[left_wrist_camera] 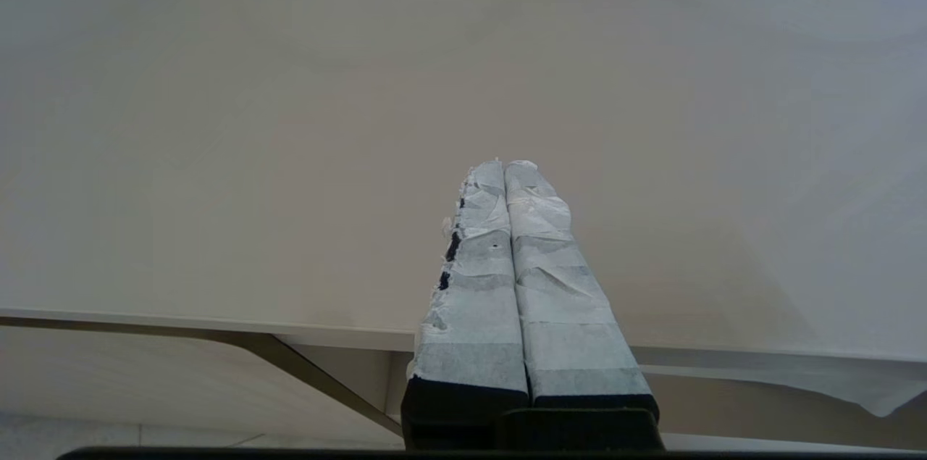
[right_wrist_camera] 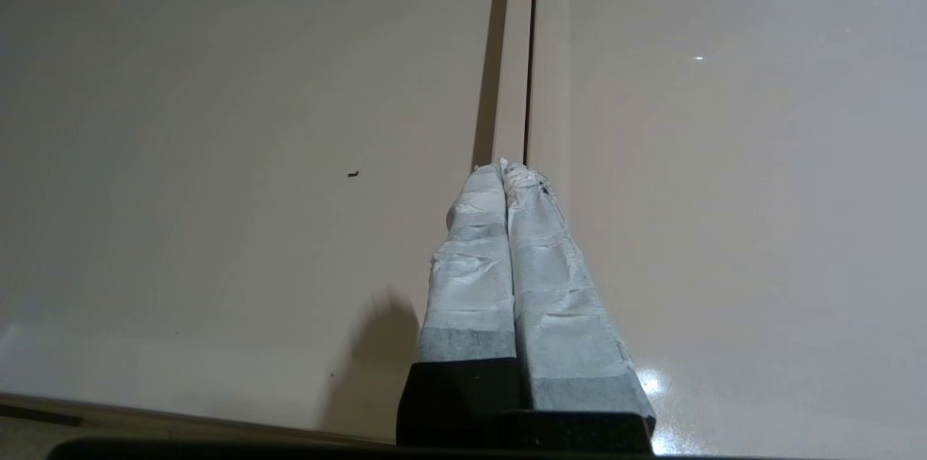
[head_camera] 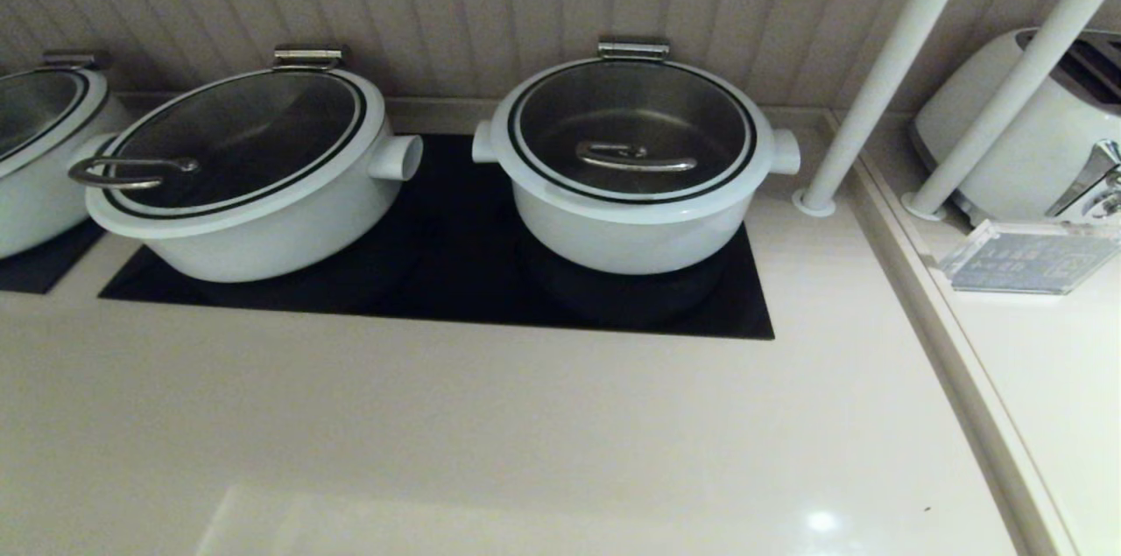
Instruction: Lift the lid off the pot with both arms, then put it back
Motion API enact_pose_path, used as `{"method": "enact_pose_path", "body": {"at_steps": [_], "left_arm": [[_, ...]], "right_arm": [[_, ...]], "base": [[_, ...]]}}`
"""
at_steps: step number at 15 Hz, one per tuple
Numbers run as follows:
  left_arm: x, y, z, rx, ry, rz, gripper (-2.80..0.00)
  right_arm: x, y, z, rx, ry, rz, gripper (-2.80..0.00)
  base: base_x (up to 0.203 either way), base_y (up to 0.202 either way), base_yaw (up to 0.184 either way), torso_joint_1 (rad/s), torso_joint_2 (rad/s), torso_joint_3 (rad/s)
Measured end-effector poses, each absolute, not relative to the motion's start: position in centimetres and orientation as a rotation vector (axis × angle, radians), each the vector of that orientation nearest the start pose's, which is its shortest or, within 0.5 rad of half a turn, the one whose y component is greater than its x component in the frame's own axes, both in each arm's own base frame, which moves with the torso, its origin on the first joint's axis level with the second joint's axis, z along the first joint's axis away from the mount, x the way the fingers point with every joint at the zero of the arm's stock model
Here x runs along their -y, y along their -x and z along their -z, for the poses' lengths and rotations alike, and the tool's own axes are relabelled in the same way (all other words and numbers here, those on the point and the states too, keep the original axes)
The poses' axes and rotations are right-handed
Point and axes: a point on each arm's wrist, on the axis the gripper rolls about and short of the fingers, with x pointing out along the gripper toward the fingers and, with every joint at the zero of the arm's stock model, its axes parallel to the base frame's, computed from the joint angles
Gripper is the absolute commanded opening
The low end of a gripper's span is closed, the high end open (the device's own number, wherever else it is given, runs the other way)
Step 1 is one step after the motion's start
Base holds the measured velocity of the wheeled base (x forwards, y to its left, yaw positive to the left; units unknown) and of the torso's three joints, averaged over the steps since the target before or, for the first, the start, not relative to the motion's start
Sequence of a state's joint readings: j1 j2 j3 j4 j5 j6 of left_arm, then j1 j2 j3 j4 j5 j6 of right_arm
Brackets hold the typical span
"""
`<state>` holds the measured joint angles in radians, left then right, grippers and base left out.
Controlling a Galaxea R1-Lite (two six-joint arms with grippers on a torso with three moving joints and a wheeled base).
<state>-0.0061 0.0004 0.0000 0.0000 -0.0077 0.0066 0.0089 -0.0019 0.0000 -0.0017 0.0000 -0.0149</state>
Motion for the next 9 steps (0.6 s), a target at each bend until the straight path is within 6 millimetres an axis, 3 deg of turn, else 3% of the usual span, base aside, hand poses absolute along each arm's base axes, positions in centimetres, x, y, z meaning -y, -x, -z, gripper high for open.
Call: {"method": "enact_pose_path", "body": {"at_steps": [9], "left_arm": [[0.00,2.28,-7.55,0.000,-0.006,0.014,-2.80]], "right_arm": [[0.02,2.29,-7.56,0.003,0.015,-0.009,-2.80]], "base": [[0.000,0.000,0.000,0.000,0.00,0.000]]}}
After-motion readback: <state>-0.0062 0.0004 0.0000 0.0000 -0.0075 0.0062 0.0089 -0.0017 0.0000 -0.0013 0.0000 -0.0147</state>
